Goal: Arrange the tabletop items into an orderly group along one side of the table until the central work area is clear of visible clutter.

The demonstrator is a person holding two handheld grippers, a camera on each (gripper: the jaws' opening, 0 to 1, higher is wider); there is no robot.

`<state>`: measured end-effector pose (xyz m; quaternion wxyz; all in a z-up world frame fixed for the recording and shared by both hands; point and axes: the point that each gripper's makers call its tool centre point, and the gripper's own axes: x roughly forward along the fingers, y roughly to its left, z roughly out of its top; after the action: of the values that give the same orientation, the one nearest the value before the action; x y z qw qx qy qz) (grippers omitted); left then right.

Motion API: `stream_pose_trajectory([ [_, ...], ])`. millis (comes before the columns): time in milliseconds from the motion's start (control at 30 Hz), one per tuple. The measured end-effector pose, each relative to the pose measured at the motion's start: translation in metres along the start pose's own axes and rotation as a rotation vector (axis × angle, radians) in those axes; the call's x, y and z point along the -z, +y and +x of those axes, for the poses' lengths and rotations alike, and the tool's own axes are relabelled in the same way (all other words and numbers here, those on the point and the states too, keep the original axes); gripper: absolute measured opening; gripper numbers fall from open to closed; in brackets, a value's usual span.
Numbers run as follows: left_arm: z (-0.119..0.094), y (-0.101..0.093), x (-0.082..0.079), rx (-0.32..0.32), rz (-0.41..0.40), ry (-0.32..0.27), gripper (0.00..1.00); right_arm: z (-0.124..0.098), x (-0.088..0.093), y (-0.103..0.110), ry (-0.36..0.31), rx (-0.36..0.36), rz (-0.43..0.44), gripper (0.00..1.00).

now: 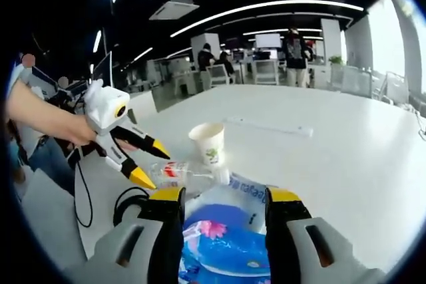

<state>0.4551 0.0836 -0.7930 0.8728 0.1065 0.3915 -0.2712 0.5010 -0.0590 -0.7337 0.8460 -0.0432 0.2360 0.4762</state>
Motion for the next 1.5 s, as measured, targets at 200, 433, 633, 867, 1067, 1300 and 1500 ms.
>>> stream_pose_trajectory([
  [200, 0.007, 0.000, 0.007, 0.006, 0.024, 0.046, 0.45, 0.000, 0.005, -0.001, 0.011, 0.004, 0.007, 0.45],
  [433, 0.014, 0.001, 0.006, 0.012, 0.009, 0.060, 0.44, 0.003, 0.006, -0.001, 0.011, 0.003, 0.012, 0.44],
  [633, 0.016, 0.001, 0.010, 0.015, 0.002, 0.084, 0.43, 0.005, 0.006, 0.000, 0.015, 0.001, 0.014, 0.44],
  [867, 0.023, -0.001, 0.018, 0.021, 0.000, 0.114, 0.42, 0.008, 0.008, 0.003, 0.020, -0.004, 0.022, 0.44],
  [1067, 0.025, -0.001, 0.018, 0.025, -0.016, 0.118, 0.42, 0.010, 0.009, 0.002, 0.024, -0.003, 0.029, 0.44],
  [1300, 0.028, 0.000, 0.019, 0.027, -0.040, 0.126, 0.42, 0.013, 0.011, 0.004, 0.028, -0.009, 0.044, 0.43],
  [1500, 0.030, 0.002, 0.019, 0.023, -0.065, 0.126, 0.43, 0.019, 0.008, 0.006, 0.025, -0.016, 0.067, 0.43],
])
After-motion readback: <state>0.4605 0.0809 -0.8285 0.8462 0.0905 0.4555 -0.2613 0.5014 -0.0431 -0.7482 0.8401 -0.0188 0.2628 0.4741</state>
